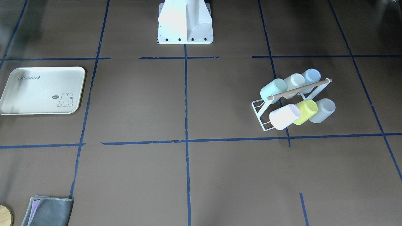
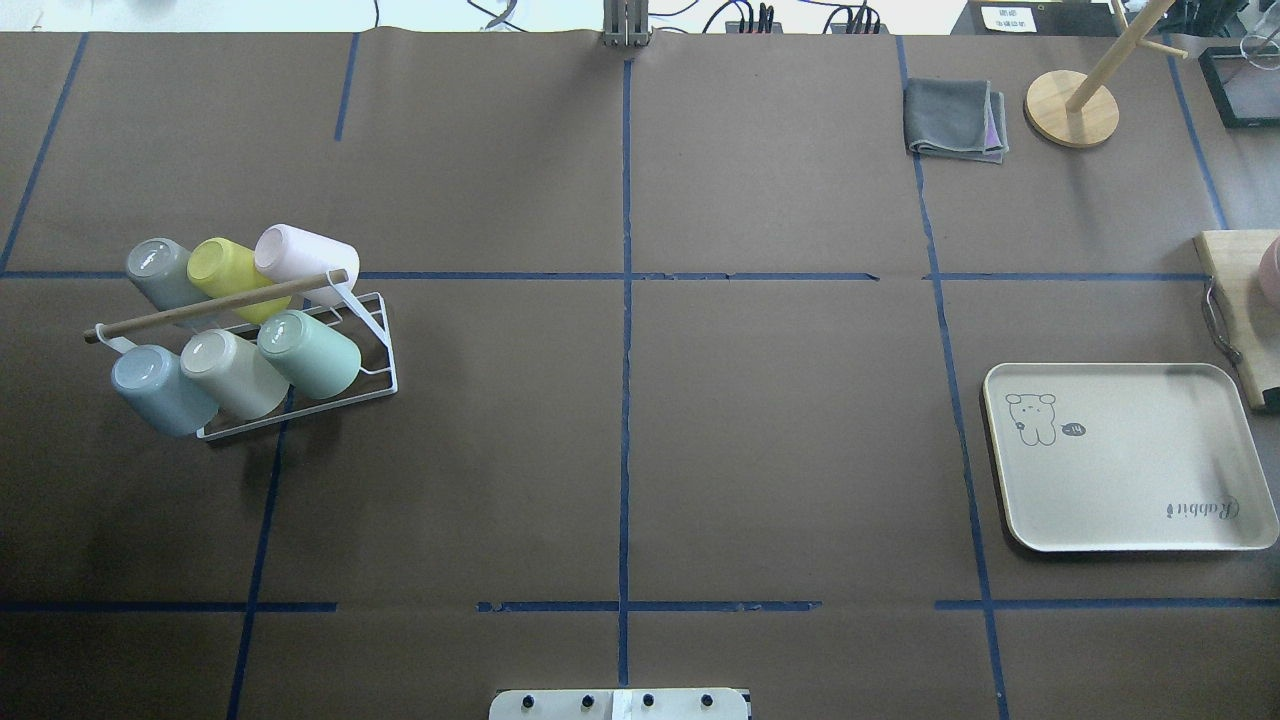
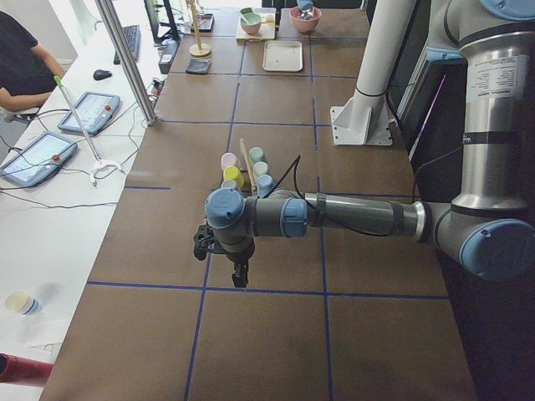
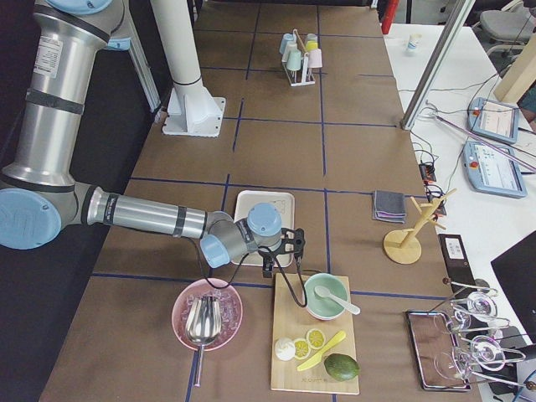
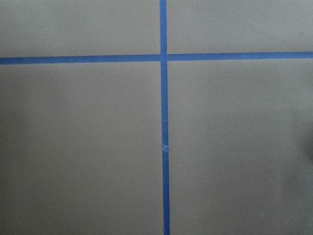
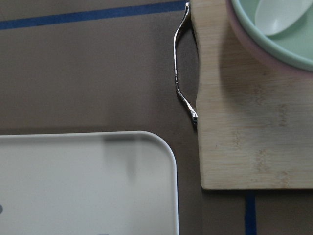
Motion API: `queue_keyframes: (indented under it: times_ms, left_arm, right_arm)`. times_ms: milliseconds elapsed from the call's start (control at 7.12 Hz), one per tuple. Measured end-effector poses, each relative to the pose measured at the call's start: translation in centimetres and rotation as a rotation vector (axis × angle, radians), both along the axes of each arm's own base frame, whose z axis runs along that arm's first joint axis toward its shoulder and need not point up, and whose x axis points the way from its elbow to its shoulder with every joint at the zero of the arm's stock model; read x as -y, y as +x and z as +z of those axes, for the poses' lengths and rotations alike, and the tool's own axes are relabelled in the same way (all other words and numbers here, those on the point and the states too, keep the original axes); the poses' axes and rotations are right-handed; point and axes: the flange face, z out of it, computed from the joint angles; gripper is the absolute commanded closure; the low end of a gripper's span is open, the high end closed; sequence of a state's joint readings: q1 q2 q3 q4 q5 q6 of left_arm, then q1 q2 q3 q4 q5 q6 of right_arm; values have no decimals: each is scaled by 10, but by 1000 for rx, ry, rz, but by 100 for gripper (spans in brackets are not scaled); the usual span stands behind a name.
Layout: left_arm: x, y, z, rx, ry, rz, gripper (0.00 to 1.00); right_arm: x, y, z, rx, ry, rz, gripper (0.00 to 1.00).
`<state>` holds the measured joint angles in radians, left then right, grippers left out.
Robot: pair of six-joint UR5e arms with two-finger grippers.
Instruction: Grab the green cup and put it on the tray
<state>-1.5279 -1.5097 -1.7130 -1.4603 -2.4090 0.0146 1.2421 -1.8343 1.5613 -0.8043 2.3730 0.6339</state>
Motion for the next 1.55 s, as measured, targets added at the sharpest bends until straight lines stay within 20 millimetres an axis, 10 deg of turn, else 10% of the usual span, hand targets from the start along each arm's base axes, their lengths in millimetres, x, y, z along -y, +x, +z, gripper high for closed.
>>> queue_keyframes:
  times_ms: [562, 1545]
  left_arm:
    - [0, 1, -6, -13, 7, -2, 0]
    - [0, 0, -6, -14, 7, -3, 0]
  right_arm:
    - [-22, -38, 16, 23, -51, -41, 37]
    - [-31, -44, 31, -15, -77, -55, 64]
